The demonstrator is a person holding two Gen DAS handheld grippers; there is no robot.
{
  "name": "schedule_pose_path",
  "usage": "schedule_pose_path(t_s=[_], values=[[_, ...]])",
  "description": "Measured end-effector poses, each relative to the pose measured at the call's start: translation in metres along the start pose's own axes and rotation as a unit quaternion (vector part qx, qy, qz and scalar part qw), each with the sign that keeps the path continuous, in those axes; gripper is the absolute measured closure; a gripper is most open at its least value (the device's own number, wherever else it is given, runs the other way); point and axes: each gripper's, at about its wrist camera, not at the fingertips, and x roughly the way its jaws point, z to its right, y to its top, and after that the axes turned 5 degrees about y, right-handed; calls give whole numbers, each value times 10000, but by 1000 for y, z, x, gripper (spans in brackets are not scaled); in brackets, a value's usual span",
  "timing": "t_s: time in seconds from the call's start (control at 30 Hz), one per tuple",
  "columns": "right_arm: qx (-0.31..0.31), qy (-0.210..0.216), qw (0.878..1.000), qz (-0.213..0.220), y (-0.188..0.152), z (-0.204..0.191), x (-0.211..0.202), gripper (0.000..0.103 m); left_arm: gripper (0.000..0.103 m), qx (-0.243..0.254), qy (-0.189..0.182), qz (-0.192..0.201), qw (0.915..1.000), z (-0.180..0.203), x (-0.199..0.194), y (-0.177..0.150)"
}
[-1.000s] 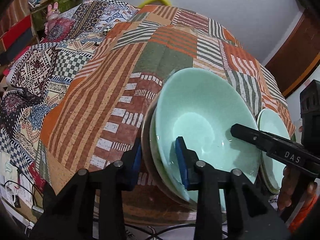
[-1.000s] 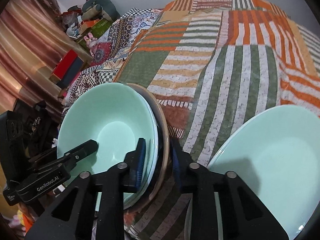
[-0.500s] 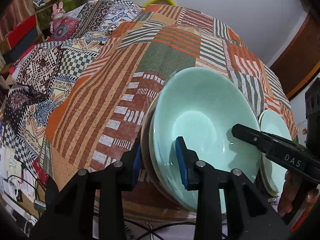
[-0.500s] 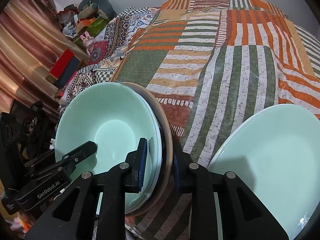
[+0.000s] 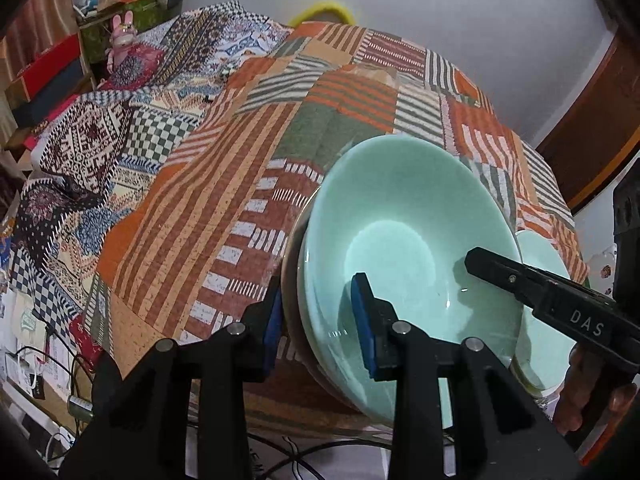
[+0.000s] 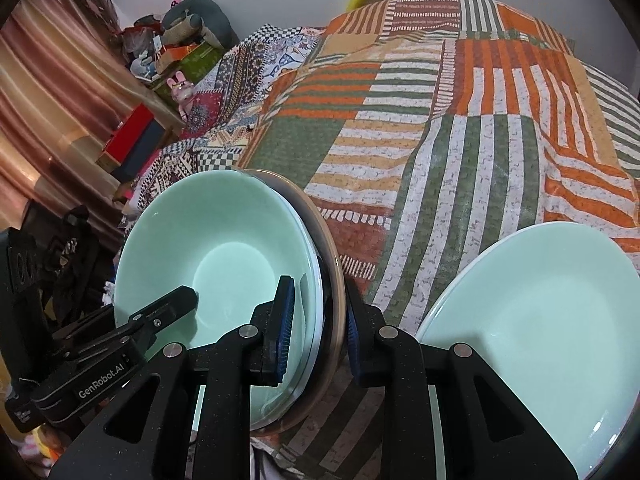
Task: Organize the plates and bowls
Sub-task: 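Carry the nested bowl stack with both grippers over the plate stack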
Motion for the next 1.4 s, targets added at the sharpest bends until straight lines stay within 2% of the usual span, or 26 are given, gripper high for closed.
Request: schedule_pose_path(t_s=[0.33,0.8,1.4], values=[[-38,74,9994,344,0,-5,-29,81,70,27,-114,300,9995,13,-27,7],[63,57,9963,852,-5,2,-74,81,70,332,-352,717,9963,50,-67,8],[487,-280,9883,1418,-27,36,-134,81,70,921,-813,801,9892,118,-84,1]])
